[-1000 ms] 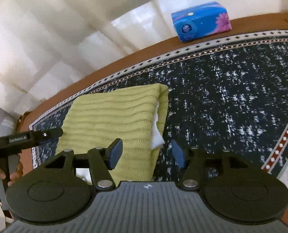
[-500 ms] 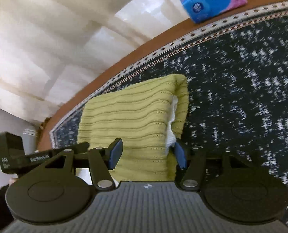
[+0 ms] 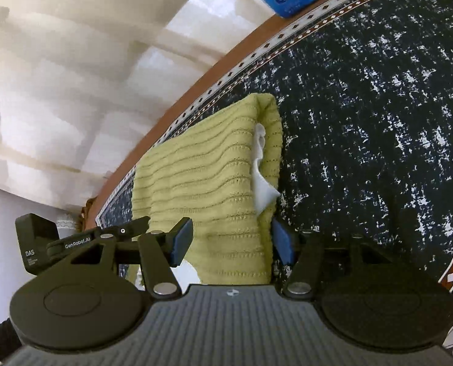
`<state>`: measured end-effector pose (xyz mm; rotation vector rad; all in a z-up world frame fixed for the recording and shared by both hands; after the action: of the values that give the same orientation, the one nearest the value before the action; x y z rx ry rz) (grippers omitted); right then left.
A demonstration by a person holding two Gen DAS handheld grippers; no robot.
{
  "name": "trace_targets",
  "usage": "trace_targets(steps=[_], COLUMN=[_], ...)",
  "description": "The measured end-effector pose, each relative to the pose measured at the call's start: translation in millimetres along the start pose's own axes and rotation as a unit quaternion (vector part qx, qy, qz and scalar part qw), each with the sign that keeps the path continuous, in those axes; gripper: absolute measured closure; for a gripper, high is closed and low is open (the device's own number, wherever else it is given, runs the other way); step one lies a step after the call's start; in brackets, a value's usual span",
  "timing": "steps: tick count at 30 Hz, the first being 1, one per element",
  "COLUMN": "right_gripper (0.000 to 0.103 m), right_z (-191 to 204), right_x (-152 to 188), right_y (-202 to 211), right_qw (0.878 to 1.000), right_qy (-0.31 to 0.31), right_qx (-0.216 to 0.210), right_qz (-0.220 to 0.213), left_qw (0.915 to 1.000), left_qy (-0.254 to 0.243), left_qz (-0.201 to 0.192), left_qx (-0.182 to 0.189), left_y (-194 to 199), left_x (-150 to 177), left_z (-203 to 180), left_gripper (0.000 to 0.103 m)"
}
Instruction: Fold clothes
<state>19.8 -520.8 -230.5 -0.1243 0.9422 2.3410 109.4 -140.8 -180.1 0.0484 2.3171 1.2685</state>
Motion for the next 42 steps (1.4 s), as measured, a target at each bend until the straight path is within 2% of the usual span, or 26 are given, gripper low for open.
trace_targets(steps=[5,7,8,9,10,13,16,19,23,33,38,42], right_gripper=[0.042,0.046,0.056,0.063,0.074,0.077,0.078,0.079,0.08,0.081,0.081,0.081], right_z=[4.4,4.0,2.5,0.4,-1.7,-0.7,14.5,29.8,47.1,93.6,93.7,78.2], right_x=[-8.9,-9.1,-8.5,-7.7,-6.9,-5.6,-5.9,-6.7,-8.4,-6.1,-9.6,-21.7], right_y=[-13.6,-16.7,-17.0,-16.8,-16.6,-15.8,-16.2,-15.2,-9.1,46.7,84.5,120.5], right_qw=[1.0,0.999,0.999,0.999,0.999,0.998,0.999,0.997,0.994,0.988,0.985,0.985], right_qy=[-0.016,-0.024,-0.031,-0.038,-0.045,-0.05,-0.014,0.023,0.052,0.088,0.088,0.082], right_qx=[-0.01,-0.011,-0.007,-0.004,0.0,0.015,0.046,0.072,0.094,0.107,0.108,0.098], right_qz=[-0.019,-0.025,-0.028,-0.026,-0.024,-0.021,-0.016,-0.013,-0.016,-0.073,-0.098,-0.119], left_qw=[0.9999,0.9999,0.9999,0.9999,0.9999,0.9989,0.9973,0.9969,0.9965,0.9916,0.988,0.9832], left_qy=[-0.001,-0.004,-0.006,-0.009,-0.012,-0.041,-0.066,-0.072,-0.076,-0.1,-0.114,-0.138], left_qz=[-0.008,-0.008,-0.007,-0.006,-0.006,-0.003,-0.006,-0.013,-0.028,-0.069,-0.082,-0.092], left_qx=[0.008,0.007,0.004,0.0,-0.003,-0.022,-0.031,-0.03,-0.02,0.043,0.064,0.076], left_y=[-2.0,-1.3,-0.5,0.2,0.9,4.2,8.0,13.2,27.6,75.1,82.9,79.9], left_x=[-1.7,-0.9,-0.6,-0.4,-0.2,-0.3,-0.7,-0.9,-2.6,-4.6,-3.9,-3.7], left_z=[-9.8,-10.9,-11.5,-12.0,-12.5,-18.6,-23.8,-25.1,-30.4,-65.1,-101.2,-147.2], left_gripper=[0.032,0.037,0.04,0.053,0.059,0.071,0.081,0.085,0.087,0.088,0.088,0.088])
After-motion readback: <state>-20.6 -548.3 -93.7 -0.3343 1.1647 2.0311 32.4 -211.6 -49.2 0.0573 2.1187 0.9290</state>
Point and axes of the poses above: each gripper's, at about its wrist camera, not at the fingertips, and y roughly against the way its jaws point, z to its left, x to its underside, the point moved 6 cm from there along -y, roughly the way its jaws point, and after that the axes turned 2 degrees about z, right-handed, at the moved point
